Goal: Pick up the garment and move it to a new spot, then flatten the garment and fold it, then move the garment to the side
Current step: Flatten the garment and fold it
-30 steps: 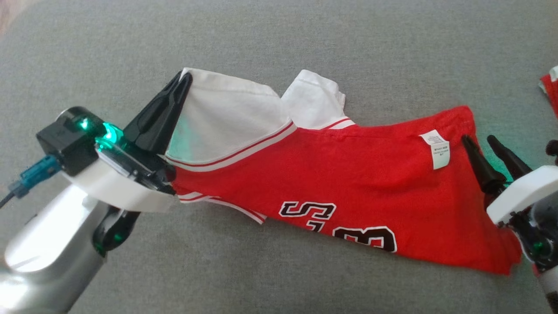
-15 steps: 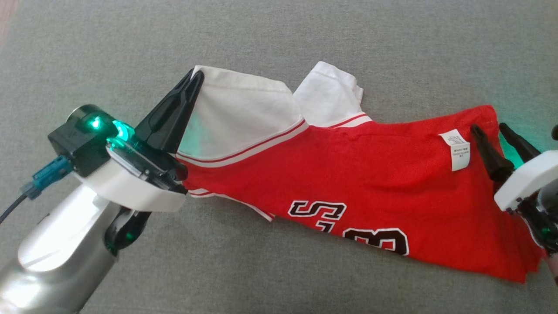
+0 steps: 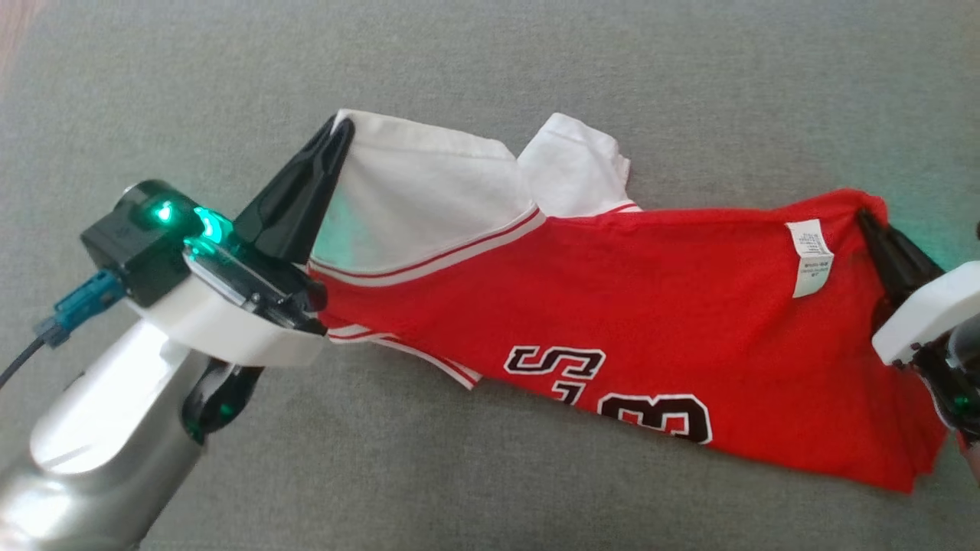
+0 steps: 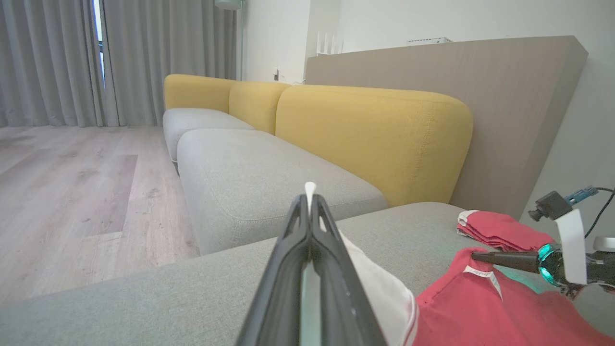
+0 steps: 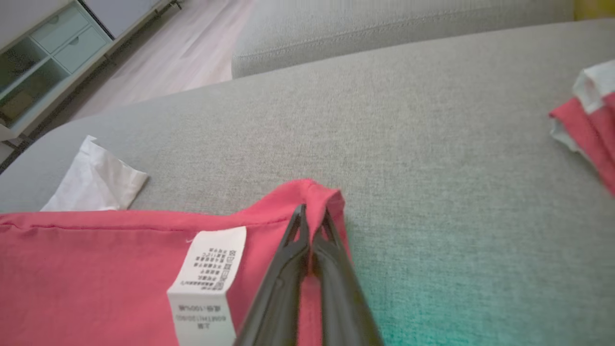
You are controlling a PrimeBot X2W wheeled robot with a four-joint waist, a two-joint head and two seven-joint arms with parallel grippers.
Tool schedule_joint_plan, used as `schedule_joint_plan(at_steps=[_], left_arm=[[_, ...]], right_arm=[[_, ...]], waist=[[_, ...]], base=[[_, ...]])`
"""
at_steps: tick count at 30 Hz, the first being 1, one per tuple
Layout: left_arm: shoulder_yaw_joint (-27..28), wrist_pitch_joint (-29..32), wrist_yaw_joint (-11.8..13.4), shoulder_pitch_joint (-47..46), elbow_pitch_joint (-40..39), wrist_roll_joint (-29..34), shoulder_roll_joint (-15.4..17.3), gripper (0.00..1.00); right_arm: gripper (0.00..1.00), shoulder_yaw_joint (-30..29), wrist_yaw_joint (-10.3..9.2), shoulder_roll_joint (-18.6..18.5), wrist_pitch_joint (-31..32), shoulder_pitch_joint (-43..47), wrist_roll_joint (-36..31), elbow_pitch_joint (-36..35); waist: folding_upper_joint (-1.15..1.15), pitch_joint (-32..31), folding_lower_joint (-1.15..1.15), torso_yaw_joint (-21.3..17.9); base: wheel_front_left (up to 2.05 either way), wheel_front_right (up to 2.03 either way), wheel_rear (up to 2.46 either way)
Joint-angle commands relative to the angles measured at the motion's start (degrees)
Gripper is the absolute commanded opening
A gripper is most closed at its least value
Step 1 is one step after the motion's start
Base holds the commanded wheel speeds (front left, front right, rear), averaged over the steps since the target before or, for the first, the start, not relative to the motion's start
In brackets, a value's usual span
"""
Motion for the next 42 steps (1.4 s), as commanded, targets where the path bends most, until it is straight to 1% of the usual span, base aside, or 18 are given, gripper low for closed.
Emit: schedule_joint_plan(at_steps=[1, 5, 9, 13, 16, 20, 22, 26, 30, 33, 35, 37, 42], left_arm=[[3.88, -0.54, 0.1, -2.35, -1.22, 0.91, 2.1, 0.0], [6.02, -0.54, 0.1, -1.68, -1.93, 2.16, 2.51, 0.0], [11.12, -0.54, 0.1, -0.14, -4.11, 4.3, 3.42, 0.0], [16.48, -0.54, 0.1, 1.37, -7.68, 6.56, 4.32, 0.0], [19.11, -0.54, 0.1, 2.04, -10.21, 8.02, 5.41, 0.0], [19.07, -0.38, 0.1, 0.95, -12.44, 8.68, 8.37, 0.0], [18.25, 0.74, 0.1, -1.03, -13.4, 8.73, 10.07, 0.0], [17.1, 3.69, 0.1, -7.1, -14.66, 8.67, 13.04, 0.0], [15.7, 6.02, 0.1, -14.36, -13.29, 7.62, 14.58, 0.0], [13.17, 7.27, 0.1, -20.38, -10.42, 6.6, 14.71, 0.0], [10.82, 7.8, 0.1, -24.68, -7.7, 6.07, 14.29, 0.0], [8.21, 8.13, 0.1, -29.34, -4.25, 5.99, 13.59, 0.0], [0.8, 7.19, 0.1, -40.74, 7.67, 6.87, 11.27, 0.0]], right_arm=[[0.0, 0.21, -0.04, -2.11, -1.36, -0.74, 0.58, -2.1], [0.0, -0.92, -0.04, -3.04, -2.53, -0.08, 1.17, -4.12], [0.0, -3.81, -0.04, -5.86, -2.56, 1.74, 2.6, -9.35], [0.0, -9.59, -0.04, -9.55, -1.13, 4.64, 3.94, -16.4], [0.0, -14.8, -0.04, -11.3, 1.62, 7.37, 4.4, -22.37], [0.0, -22.18, -0.04, -12.01, 5.91, 10.8, 3.89, -30.1], [0.0, -25.39, -0.04, -12.1, 8.34, 11.54, 3.71, -33.58], [0.0, -28.96, -0.04, -12.78, 12.93, 9.39, 3.09, -39.2], [0.0, -27.7, -0.04, -13.08, 16.54, 2.82, 1.96, -40.7], [0.0, -24.57, -0.04, -12.45, 17.76, -4.3, 0.45, -38.45], [0.0, -21.32, -0.04, -11.52, 18.09, -9.58, -0.79, -35.96], [0.0, -17.77, -0.04, -10.18, 18.04, -15.17, -2.26, -32.78], [0.0, -8.55, -0.04, -4.48, 16.08, -28.52, -6.91, -22.88]], waist=[[0.0, -1.01, 0.0, -0.67], [0.0, -2.86, 0.0, -1.74], [0.0, -6.19, 0.0, -3.52], [0.0, -9.6, 0.0, -5.06], [0.0, -12.07, 0.0, -6.16], [0.0, -14.43, 0.0, -7.16], [0.0, -15.05, 0.0, -7.53], [0.0, -14.99, 0.0, -8.59], [0.0, -14.23, 0.0, -9.55], [0.0, -12.64, 0.0, -9.75], [0.0, -11.08, 0.0, -9.73], [0.0, -8.87, 0.0, -9.65], [0.0, -2.26, 0.0, -9.88]], base=[[0.0, 0.0, 0.0], [0.0, 0.0, 0.0], [0.0, 0.0, 0.0], [0.0, 0.0, 0.0], [0.0, 0.0, 0.0], [0.0, 0.0, 0.0], [0.0, 0.0, 0.0], [0.0, 0.0, 0.0], [0.0, 0.0, 0.0], [0.0, 0.0, 0.0], [0.0, 0.0, 0.0], [0.0, 0.0, 0.0], [0.0, 0.0, 0.0]])
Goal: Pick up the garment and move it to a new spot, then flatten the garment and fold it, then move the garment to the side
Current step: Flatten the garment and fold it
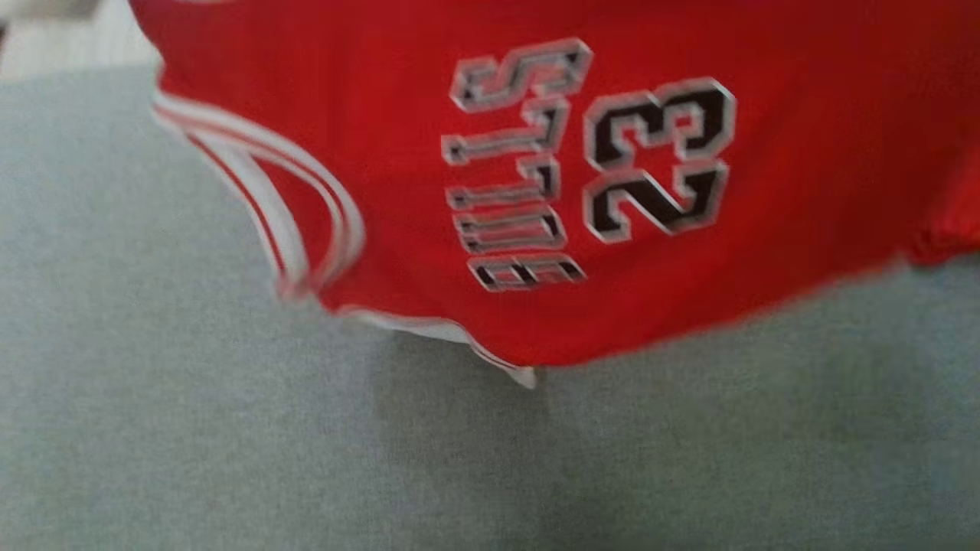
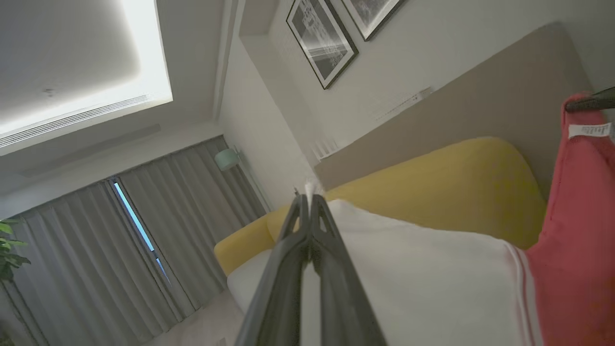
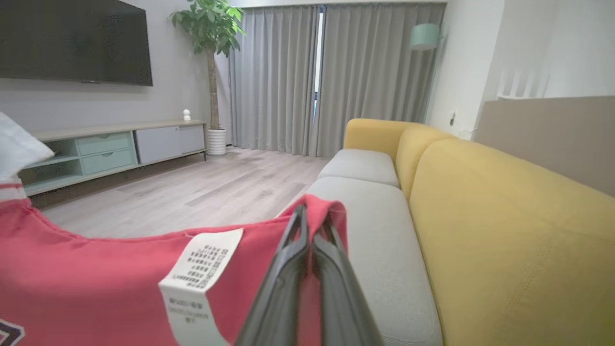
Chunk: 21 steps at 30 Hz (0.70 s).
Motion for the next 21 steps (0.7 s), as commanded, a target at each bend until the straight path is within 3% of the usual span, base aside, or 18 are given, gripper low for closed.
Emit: schedule_joint_plan(at_steps=[1, 5, 10, 14, 21], left_arm=[[0.68, -1.26, 0.11, -6.89, 3.47, 0.88, 1.18, 0.0], [0.94, -5.7, 0.14, -16.66, 14.26, 3.6, -1.71, 0.0], [3.52, -8.01, 1.71, -24.5, 21.56, 8.02, -4.92, 0.0], [9.08, -8.14, 2.28, -26.95, 18.01, 12.36, -6.81, 0.0], [13.23, -8.16, 0.35, -16.31, 10.77, 14.22, -8.41, 0.0]], right_arm=[[0.0, 2.5, -0.04, 1.63, -1.93, -5.4, -1.78, 2.65], [0.0, 7.19, -0.04, 5.82, -8.06, -16.19, -4.19, 12.32], [0.0, 9.7, -0.04, 7.99, -15.7, -24.9, -7.74, 19.94], [0.0, 10.92, -0.04, 8.22, -22.49, -30.71, -11.0, 25.6], [0.0, 14.1, -0.04, 6.64, -27.84, -31.61, -12.28, 33.07]], waist=[[0.0, 5.67, -0.01, -0.17], [0.0, 10.55, -0.01, -0.52], [0.0, 13.54, -0.01, -0.56], [0.0, 16.09, -0.01, 0.0], [0.0, 20.22, -0.01, 2.99]], base=[[0.0, 0.0, 0.0], [0.0, 0.0, 0.0], [0.0, 0.0, 0.0], [0.0, 0.0, 0.0], [0.0, 0.0, 0.0]])
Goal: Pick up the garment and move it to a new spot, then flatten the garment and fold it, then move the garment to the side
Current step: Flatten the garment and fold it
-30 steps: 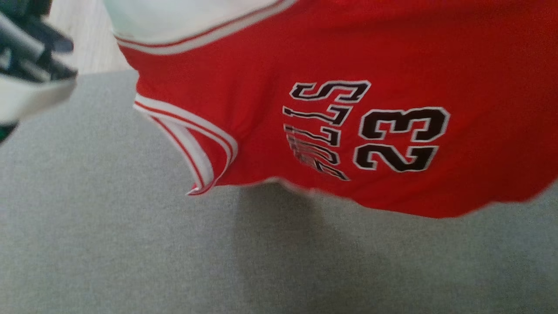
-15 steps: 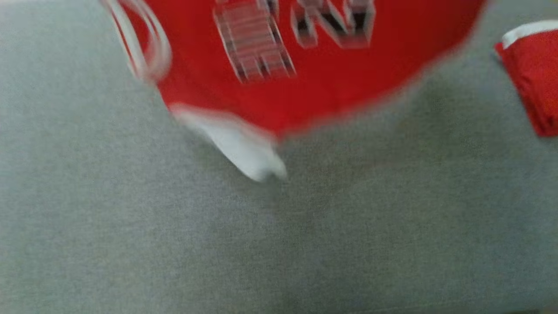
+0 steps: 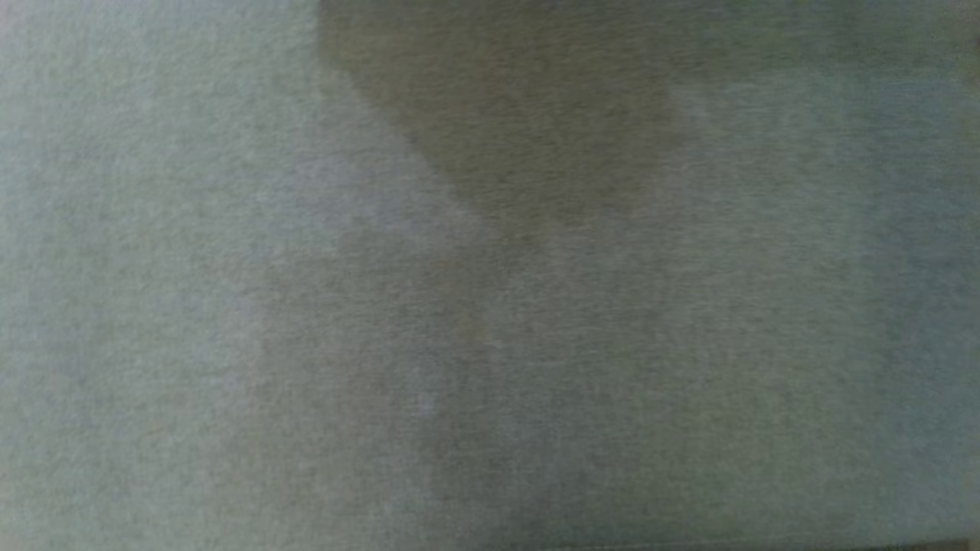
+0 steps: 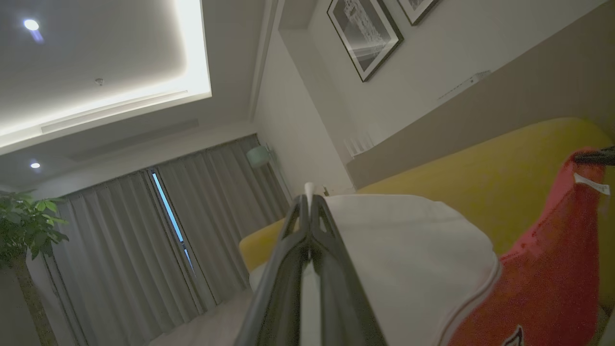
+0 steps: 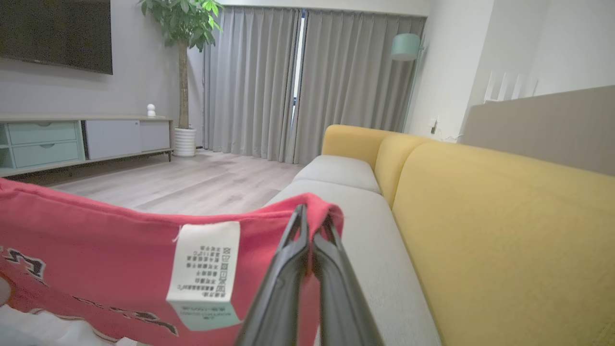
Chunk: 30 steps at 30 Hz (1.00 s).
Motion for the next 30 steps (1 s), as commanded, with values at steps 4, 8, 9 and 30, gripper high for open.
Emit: schedule_joint_plan(at_steps=[4, 8, 9, 30], left_arm=[[3.39, -0.03, -0.28, 7.72, -4.49, -0.13, 2.52, 0.0], [3.84, -0.03, -0.31, 18.8, -9.07, -1.24, 2.95, 0.0], [3.96, -0.03, -0.31, 21.83, -10.21, -1.58, 3.21, 0.0], [8.78, -0.04, 0.19, 79.56, -25.0, 3.6, 2.34, 0.0]], right_arm=[[0.0, 1.05, -0.04, -0.73, -2.71, 2.82, -0.37, 3.0], [0.0, 2.47, -0.04, -0.9, -5.08, 8.67, 1.62, 6.67], [0.0, 2.9, -0.04, -1.01, -5.46, 10.57, 2.37, 7.11], [0.0, -8.62, -0.04, -5.38, -6.9, 62.8, 8.76, -10.19]], waist=[[0.0, 1.41, -0.02, 2.45], [0.0, -0.84, -0.02, 3.16], [0.0, -1.68, -0.02, 3.19], [0.0, -22.86, -0.02, 2.6]], base=[[0.0, 0.0, 0.0], [0.0, 0.0, 0.0], [0.0, 0.0, 0.0], [0.0, 0.0, 0.0]])
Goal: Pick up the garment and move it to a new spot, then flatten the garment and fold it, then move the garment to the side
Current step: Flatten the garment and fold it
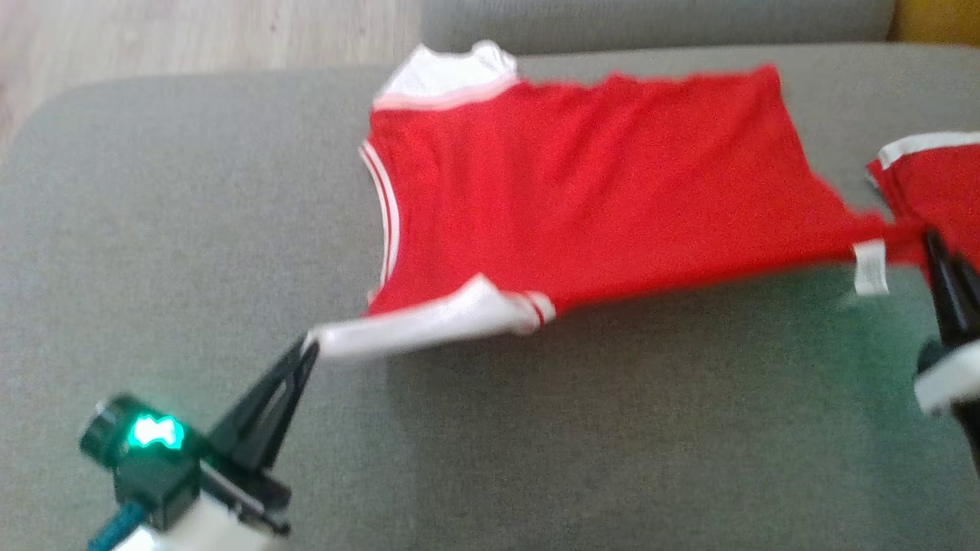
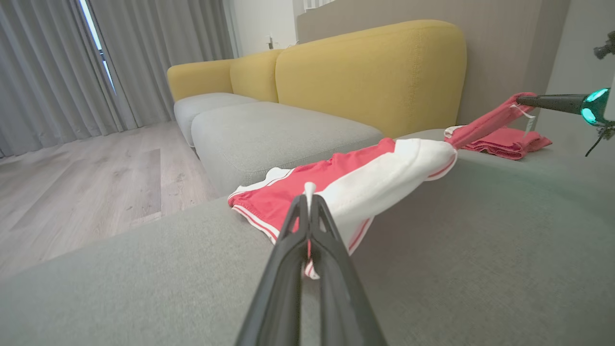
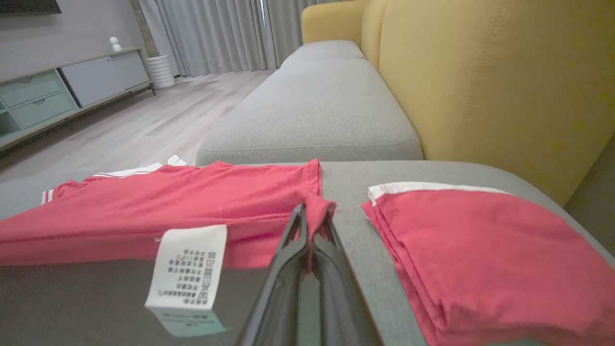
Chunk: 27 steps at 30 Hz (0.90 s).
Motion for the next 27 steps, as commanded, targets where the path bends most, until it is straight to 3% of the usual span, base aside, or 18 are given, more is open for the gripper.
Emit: schedule_joint_plan(at_steps=[1, 7, 12, 17, 27], left_arm=[[3.66, -0.13, 0.61, -0.35, -1.99, 0.44, 1.1, 0.0], [3.99, -0.13, 0.8, 6.2, -3.55, -0.03, -0.76, 0.0], [4.16, -0.13, 0.59, 5.05, -2.66, -0.06, -2.26, 0.0], [2.69, -0.13, 0.22, -1.17, 0.84, -0.07, -3.5, 0.0], [-2.91, -0.13, 0.01, -18.37, 9.72, -0.85, -4.72, 0.0]], right_arm=[[0.0, -1.82, -0.04, -1.28, 0.39, 2.7, -0.99, -2.91], [0.0, -11.58, -0.04, 3.19, 5.57, 16.28, -4.76, -13.64], [0.0, -17.09, -0.04, 7.82, 10.6, 21.06, -8.51, -21.44], [0.0, -17.8, -0.04, 10.57, 14.84, 19.6, -11.49, -23.92], [0.0, -16.57, -0.04, 10.77, 16.91, 9.64, -15.16, -19.33]], waist=[[0.0, -2.02, 0.02, 0.11], [0.0, -2.86, 0.02, 0.47], [0.0, -1.58, 0.02, 0.71], [0.0, 0.74, 0.02, 1.07], [0.0, 7.68, 0.02, 1.08]], base=[[0.0, 0.0, 0.0], [0.0, 0.0, 0.0], [0.0, 0.0, 0.0], [0.0, 0.0, 0.0], [0.0, 0.0, 0.0]])
